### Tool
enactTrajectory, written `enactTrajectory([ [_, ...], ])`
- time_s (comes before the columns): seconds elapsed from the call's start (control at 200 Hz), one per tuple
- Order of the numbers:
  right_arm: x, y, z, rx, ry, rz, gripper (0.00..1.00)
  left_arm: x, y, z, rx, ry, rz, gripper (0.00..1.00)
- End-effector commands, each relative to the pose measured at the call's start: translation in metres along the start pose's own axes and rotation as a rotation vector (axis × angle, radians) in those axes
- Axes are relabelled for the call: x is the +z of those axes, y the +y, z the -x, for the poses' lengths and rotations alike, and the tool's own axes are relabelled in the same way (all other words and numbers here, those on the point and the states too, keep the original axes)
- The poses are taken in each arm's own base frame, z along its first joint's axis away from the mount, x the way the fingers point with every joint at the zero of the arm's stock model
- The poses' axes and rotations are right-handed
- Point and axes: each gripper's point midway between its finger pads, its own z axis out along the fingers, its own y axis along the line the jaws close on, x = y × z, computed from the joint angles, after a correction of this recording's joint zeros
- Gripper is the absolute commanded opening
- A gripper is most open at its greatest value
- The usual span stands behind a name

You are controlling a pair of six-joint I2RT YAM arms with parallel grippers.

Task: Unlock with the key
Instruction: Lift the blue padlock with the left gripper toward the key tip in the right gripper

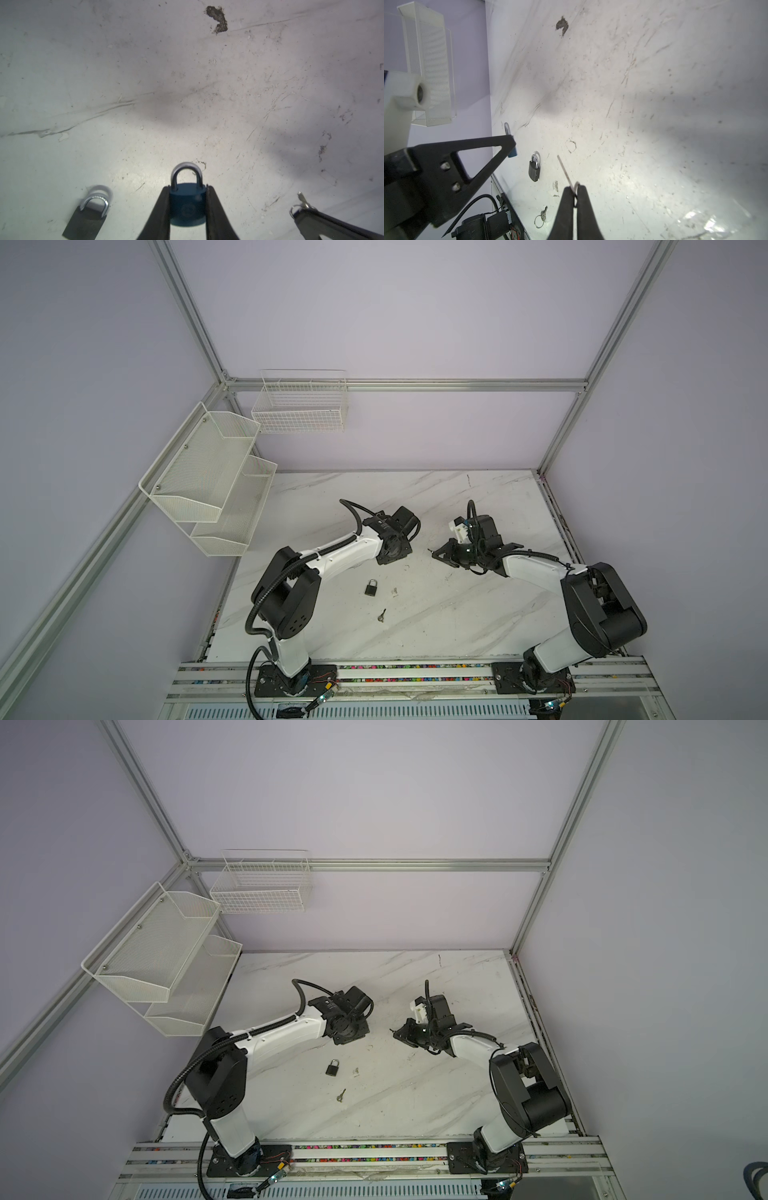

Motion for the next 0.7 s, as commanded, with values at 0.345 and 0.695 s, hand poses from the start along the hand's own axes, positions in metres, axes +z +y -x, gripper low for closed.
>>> enactTrajectory([
  [0.345,0.014,0.066,-0.014,-0.032,-0.099,0.047,0.0,-0.055,0.027,0.029,-0.32,-0.201,-0.13,0.0],
  [0.695,0.023,0.121,-0.022,-0.01,-0.165,0.153,0.0,-0.061,0.031,0.034,-0.41,-0.227,-0.137,0.0],
])
